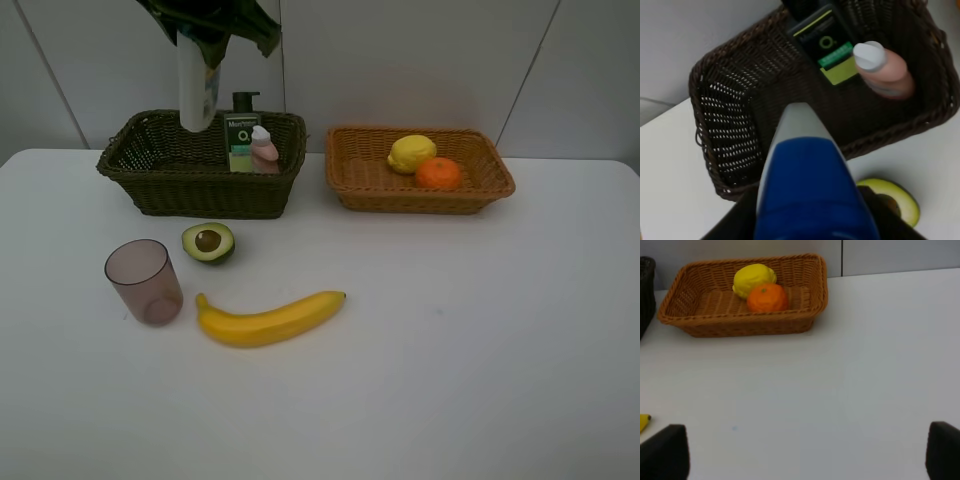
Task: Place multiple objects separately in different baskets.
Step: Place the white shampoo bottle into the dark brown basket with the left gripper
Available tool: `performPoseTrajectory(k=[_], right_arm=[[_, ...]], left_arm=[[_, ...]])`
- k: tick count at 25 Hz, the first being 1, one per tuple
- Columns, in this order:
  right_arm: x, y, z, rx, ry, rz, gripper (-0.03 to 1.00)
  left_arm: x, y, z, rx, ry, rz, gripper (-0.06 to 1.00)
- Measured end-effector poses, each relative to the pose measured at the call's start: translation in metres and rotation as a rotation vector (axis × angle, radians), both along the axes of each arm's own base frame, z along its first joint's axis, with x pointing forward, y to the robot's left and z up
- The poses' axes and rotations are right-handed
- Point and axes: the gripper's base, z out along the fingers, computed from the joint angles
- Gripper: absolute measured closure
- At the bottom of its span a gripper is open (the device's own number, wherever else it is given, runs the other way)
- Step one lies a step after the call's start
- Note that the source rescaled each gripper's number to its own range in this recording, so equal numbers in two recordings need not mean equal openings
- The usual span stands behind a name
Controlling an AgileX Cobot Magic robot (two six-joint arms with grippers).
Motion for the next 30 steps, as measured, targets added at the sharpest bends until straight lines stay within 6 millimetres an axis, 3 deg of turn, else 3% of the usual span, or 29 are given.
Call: performPoseTrajectory(k=[7,17,21,30], right_arm=[[0.0,0.0,0.0,0.0,0.0,0.0,-0.03],[0.0,0.0,0.0,0.0,0.0,0.0,-0.03],[0.0,0.0,0.0,-0.001,0.0,-0.001,-0.03],[0.0,0.0,0.0,-0.001,0.0,-0.001,-0.03]], left_arm=[[0.025,0.042,0.0,0.038,0.002,0.067,0.45],[0.064,0.094,-0.014,-0.147,0.044,0.102,0.45],[0.081,0.104,-0.036,-0.186,0.085,0.094,0.45],[0.103,0.099,-0.079,-0.205,0.142,0.054,0.45]])
